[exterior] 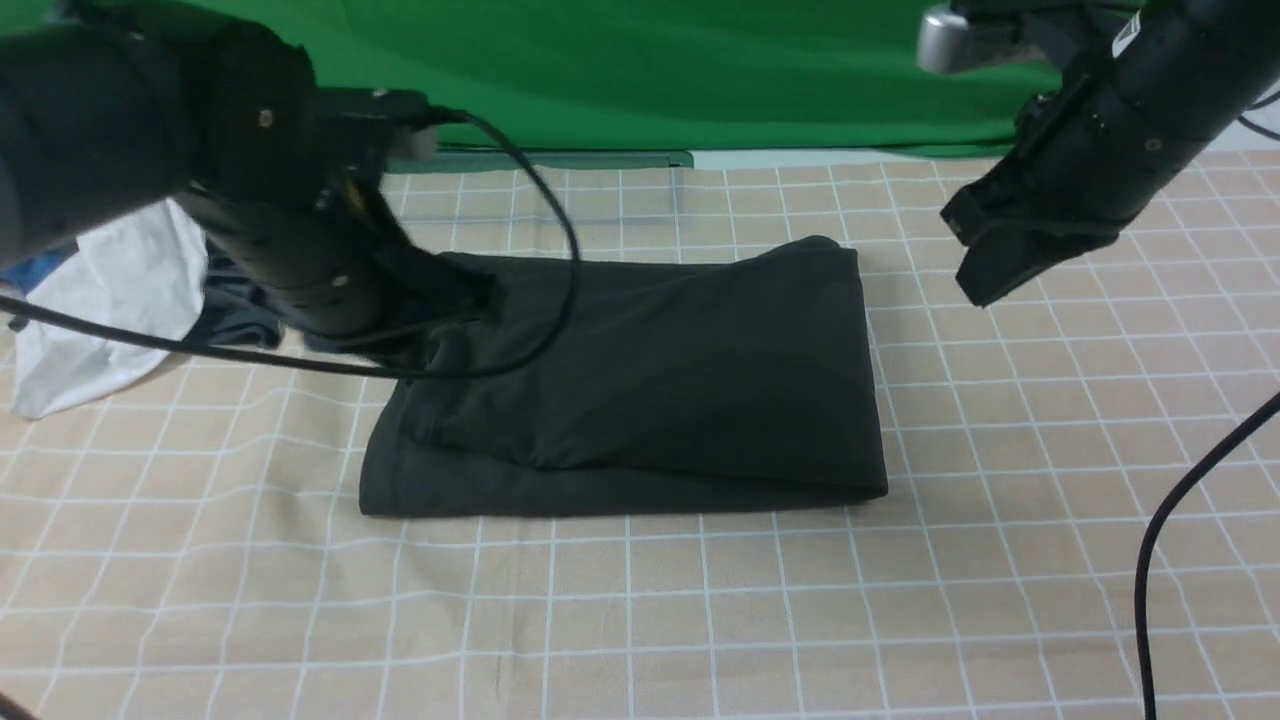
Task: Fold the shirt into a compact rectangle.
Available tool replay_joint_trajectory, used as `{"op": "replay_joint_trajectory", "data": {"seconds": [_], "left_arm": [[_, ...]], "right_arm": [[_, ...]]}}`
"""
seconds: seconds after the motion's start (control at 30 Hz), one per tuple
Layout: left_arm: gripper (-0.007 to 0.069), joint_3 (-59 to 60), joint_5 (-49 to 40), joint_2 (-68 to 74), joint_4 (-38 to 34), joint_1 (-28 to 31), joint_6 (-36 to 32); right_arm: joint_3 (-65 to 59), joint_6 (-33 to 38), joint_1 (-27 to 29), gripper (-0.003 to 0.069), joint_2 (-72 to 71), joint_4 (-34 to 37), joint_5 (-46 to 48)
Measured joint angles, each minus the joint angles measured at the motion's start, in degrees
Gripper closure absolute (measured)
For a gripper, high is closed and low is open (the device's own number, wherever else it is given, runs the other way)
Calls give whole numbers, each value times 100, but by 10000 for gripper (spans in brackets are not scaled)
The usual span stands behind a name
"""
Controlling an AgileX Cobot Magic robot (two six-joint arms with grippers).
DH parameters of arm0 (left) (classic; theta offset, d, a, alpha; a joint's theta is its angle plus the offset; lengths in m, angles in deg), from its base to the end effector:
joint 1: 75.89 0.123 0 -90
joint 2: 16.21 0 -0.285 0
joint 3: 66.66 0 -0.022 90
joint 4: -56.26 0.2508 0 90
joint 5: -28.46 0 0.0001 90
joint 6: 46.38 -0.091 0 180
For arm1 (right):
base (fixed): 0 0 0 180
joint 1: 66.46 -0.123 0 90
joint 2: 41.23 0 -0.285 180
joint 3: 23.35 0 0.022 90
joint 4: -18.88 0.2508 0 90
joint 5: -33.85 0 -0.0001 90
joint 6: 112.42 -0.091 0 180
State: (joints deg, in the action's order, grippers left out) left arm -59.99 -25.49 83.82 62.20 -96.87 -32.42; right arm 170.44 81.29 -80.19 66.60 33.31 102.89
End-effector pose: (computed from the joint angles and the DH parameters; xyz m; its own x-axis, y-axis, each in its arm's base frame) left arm 0.3074 -0.1097 0.2671 -0.9256 0.1612 -0.3425 0.1655 0.9861 0.0170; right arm 0.3501 0.1073 0.3142 -0.8723 -0.3603 -0.3307 -0.4318 0.8848 0.1752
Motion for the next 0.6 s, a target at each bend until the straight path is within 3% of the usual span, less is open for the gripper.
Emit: {"op": "replay_joint_trajectory", "data": {"seconds": [0.1,0.23,0.47,0.6], "left_arm": [[606,219,-188,-16,98,20,133],[606,689,26,-16,-377,152,168],[606,1483,795,-16,-860,483,-55],[606,1561,959,-16,-960,747,-59]], "right_arm": [[-165,-12,0,582,-11,11,29],[-565,-36,-32,515,-11,25,-51],[-1544,-124,-36,144,4,308,-1232],[-1605,29,-58,74,128,592,-1428]]}}
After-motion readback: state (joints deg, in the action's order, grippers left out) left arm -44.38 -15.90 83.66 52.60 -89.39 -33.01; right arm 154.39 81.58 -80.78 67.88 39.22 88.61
